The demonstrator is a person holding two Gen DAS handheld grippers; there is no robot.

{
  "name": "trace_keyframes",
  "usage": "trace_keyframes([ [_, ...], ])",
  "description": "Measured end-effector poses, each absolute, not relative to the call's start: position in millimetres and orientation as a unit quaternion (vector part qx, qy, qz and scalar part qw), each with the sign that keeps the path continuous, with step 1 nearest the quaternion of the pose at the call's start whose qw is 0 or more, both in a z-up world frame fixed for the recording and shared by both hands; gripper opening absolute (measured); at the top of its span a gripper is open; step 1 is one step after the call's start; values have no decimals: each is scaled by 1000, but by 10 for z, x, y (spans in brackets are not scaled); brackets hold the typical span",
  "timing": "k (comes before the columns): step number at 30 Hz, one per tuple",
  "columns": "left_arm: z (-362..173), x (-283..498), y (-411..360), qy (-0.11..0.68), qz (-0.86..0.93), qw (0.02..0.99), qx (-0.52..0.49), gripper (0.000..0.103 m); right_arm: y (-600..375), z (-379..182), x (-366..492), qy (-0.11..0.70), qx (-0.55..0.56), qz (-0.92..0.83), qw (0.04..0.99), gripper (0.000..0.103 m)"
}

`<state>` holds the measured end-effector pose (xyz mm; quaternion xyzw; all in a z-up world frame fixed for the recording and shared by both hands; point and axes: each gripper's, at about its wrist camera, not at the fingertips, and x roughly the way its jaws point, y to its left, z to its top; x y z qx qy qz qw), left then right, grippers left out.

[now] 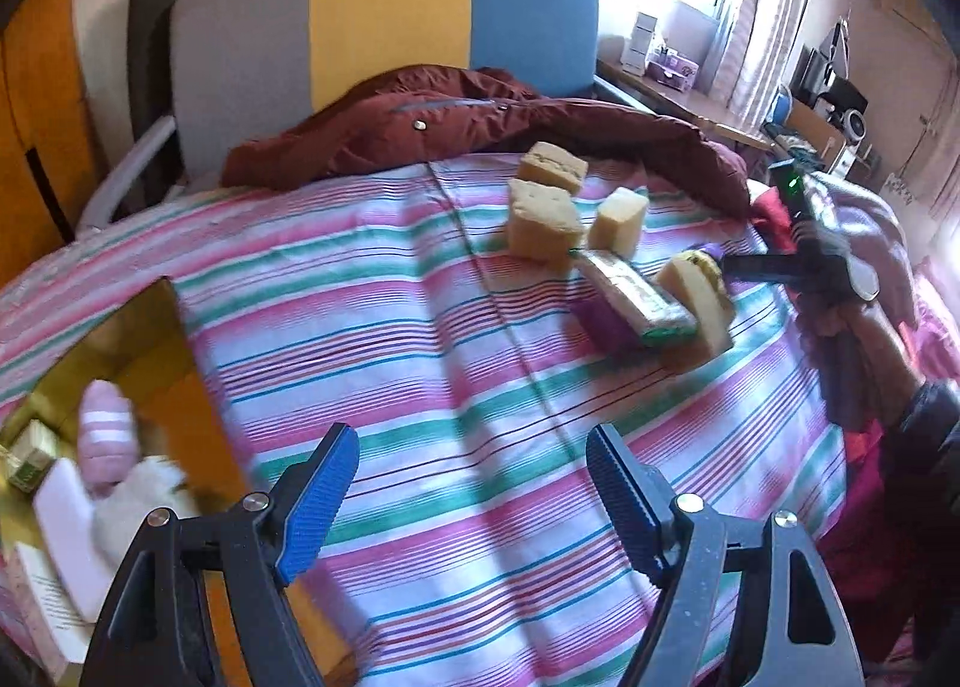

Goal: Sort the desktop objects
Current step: 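Grasp the purple packet with the right tool while the left tool grasps the cracker packet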

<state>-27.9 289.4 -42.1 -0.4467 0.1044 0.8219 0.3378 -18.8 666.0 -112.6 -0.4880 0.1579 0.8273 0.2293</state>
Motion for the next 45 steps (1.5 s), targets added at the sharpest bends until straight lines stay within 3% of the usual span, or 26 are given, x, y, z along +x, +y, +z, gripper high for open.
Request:
trace_keyframes([
  [4, -415, -345, 3114, 92, 811, 356, -455, 79, 6649, -1160, -185, 155, -498, 824, 220, 25],
  [10, -443, -493, 3450, 82, 795, 371, -472, 74, 6690, -1151, -128, 182, -492, 826, 205, 24],
  [11, -457, -518, 3504, 84, 794, 370, -475, 74, 6727, -1145, -100, 200, -490, 826, 196, 25],
  [13, -479, -571, 3594, 80, 789, 372, -482, 74, 6768, -1099, -60, 213, -482, 827, 195, 49],
  [14, -500, -605, 3648, 76, 785, 374, -489, 74, 6780, -1075, -48, 211, -478, 828, 200, 54],
  [18, -576, -707, 3853, 72, 773, 375, -507, 74, 6841, -996, 19, 212, -463, 834, 215, 62],
  [28, -673, -1011, 4336, 49, 745, 377, -548, 73, 6893, -896, 17, 208, -443, 842, 227, 65],
  [39, -1016, -1158, 4834, 106, 721, 346, -591, 72, 6910, -845, 5, 219, -428, 847, 226, 67],
  [45, -1099, -1146, 4771, 114, 714, 361, -589, 52, 6927, -886, -31, 217, -430, 848, 221, 67],
])
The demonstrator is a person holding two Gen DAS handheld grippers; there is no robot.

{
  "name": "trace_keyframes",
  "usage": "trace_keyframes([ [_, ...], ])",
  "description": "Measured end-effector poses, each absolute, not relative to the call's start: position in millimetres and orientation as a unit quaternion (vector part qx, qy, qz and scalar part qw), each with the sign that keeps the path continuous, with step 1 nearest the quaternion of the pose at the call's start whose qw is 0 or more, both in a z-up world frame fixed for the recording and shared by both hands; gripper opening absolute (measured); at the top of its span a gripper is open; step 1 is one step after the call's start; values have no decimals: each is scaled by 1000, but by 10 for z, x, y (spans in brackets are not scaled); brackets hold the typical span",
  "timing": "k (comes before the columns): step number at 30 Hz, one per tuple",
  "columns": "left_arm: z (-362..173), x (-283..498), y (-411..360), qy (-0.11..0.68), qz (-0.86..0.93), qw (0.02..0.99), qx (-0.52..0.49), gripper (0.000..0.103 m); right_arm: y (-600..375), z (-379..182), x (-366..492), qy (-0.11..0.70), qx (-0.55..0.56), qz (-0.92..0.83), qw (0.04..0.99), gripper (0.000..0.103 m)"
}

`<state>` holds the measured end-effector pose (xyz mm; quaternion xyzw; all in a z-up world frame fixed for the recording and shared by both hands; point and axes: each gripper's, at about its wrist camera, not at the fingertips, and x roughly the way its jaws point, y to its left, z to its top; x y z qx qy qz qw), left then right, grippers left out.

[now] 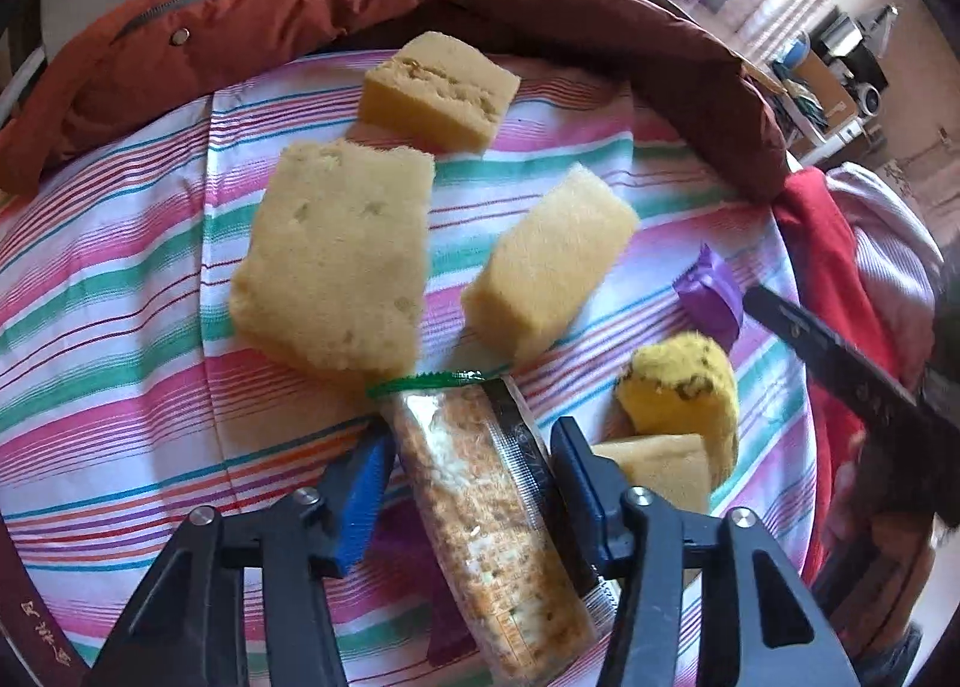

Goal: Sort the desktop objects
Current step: 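Grasp the purple packet with the right tool while the left tool grasps the cracker packet, then carry the purple packet and cracker packet into the gold tray and release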

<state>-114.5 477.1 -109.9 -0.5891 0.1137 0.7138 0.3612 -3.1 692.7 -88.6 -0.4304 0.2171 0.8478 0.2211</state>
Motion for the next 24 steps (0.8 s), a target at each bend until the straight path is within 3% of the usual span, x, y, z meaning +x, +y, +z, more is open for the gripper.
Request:
trace_keyframes([
  [2, -1096, -1117, 4682, 112, 710, 376, -585, 42, 6932, -890, -41, 217, -428, 851, 214, 67],
  [5, -1057, -1071, 4537, 117, 717, 388, -568, 37, 6907, -888, -96, 204, -423, 860, 198, 72],
  [12, -1024, -1030, 4221, 106, 701, 424, -563, 33, 6718, -1041, -374, 121, -459, 862, 177, 75],
  [15, -1023, -1044, 4129, 80, 682, 452, -569, 33, 6734, -1172, -463, 109, -481, 852, 177, 72],
  [17, -1008, -1103, 4032, 58, 679, 454, -574, 31, 6777, -1210, -492, 118, -490, 845, 178, 53],
  [24, -923, -1016, 3930, 88, 698, 450, -551, 33, 6738, -1192, -495, 113, -500, 842, 169, 50],
])
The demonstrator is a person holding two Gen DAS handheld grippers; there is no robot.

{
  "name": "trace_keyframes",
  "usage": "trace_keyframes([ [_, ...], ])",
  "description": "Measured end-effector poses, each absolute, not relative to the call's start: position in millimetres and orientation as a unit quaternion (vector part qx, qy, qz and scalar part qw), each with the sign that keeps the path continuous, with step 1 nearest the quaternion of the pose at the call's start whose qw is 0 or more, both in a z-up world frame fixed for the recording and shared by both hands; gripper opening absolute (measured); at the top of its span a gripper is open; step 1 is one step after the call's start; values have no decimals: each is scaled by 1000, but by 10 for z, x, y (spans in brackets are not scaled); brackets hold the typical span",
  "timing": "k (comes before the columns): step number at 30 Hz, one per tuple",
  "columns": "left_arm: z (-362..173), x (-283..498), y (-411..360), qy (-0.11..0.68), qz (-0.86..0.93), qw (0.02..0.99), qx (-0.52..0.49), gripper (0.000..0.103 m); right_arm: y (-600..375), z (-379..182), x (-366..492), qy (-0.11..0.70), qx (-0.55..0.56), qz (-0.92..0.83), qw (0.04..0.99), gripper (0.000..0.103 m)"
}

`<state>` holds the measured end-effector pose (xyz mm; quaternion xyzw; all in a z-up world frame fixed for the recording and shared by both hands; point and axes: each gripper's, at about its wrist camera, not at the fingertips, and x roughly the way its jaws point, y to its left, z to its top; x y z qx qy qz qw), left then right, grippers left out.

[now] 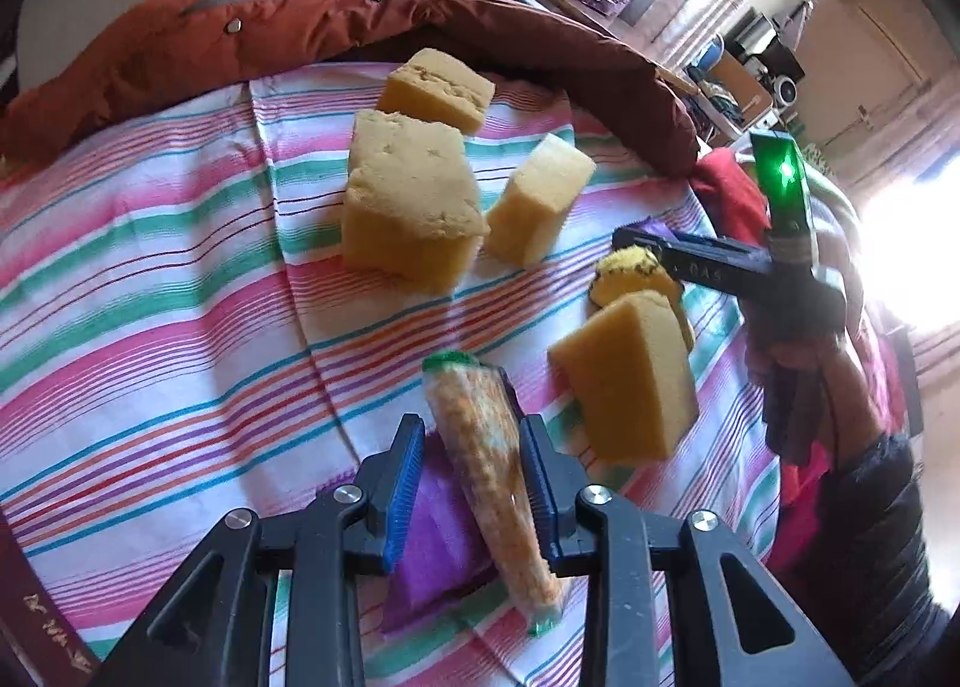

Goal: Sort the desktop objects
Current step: 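Carry the purple packet and cracker packet into the gold tray and release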

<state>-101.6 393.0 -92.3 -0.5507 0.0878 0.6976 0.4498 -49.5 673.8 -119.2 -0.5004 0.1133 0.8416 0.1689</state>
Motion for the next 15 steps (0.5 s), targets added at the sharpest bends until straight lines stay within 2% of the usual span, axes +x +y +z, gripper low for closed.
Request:
trace_keyframes([
  [8, -951, -594, 3959, 103, 674, 495, -539, 42, 6840, -1162, -435, 121, -495, 836, 204, 50],
  [15, -1047, -439, 4146, 109, 667, 480, -559, 52, 6794, -1095, -443, 113, -489, 841, 204, 50],
])
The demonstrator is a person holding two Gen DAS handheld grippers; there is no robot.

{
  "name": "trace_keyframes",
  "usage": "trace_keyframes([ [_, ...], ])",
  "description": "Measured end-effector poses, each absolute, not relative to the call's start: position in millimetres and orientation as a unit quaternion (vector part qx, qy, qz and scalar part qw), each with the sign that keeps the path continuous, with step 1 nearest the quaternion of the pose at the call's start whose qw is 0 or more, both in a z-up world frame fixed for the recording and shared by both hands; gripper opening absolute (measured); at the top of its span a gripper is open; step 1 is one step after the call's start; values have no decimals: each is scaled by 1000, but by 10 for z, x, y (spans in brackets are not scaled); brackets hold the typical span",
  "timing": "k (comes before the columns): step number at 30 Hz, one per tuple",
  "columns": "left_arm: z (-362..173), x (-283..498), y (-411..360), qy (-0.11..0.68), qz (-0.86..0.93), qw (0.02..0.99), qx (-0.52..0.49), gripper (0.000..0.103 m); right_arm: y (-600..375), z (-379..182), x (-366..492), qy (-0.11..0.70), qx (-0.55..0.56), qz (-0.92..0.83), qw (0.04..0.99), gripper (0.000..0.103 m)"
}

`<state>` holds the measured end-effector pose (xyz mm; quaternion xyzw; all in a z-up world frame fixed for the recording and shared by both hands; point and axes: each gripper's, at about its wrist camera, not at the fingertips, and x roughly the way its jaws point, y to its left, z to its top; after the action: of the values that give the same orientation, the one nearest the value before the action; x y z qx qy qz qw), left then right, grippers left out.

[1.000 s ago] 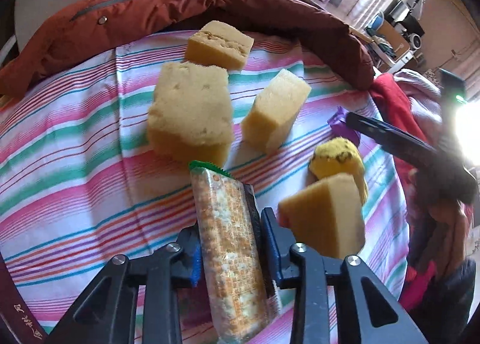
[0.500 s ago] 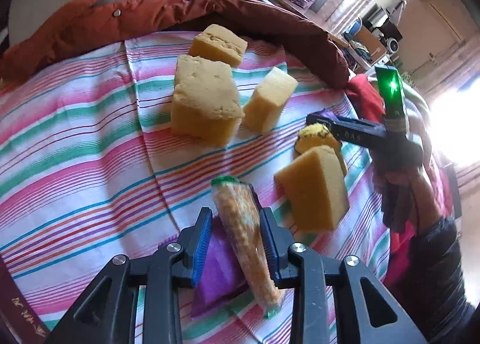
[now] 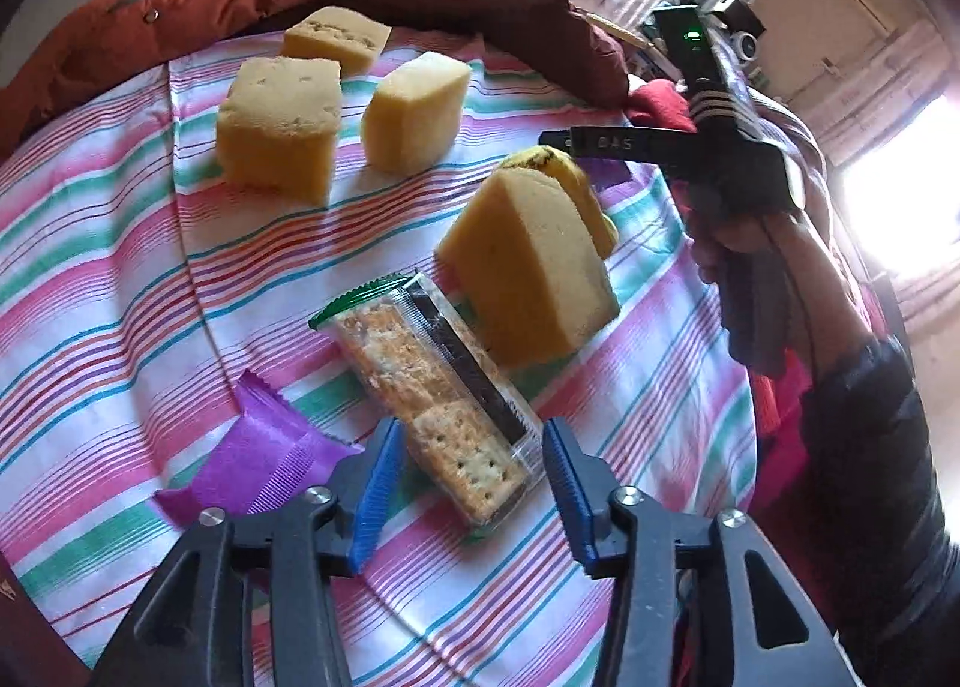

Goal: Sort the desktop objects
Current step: 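Carry the purple packet and cracker packet into the gold tray and release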

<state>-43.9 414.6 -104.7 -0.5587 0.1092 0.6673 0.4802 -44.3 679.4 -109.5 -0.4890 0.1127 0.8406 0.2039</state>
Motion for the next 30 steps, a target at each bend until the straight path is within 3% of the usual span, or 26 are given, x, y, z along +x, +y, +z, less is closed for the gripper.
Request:
trace_keyframes([
  [6, -1191, -544, 4308, 100, 686, 411, -592, 53, 6841, -1004, -399, 112, -479, 845, 211, 50],
  [13, -1261, -347, 4671, 195, 725, 359, -554, 62, 6839, -922, -400, 115, -471, 849, 207, 50],
  [18, -1306, -196, 4645, 230, 752, 365, -499, 52, 6899, -835, -327, 148, -451, 859, 190, 50],
  [24, -1171, -159, 4369, 181, 761, 396, -480, 49, 6924, -654, -197, 214, -400, 880, 141, 50],
  [30, -733, -171, 3936, 112, 774, 427, -454, 49, 6711, -407, -163, 217, -361, 903, 80, 50],
])
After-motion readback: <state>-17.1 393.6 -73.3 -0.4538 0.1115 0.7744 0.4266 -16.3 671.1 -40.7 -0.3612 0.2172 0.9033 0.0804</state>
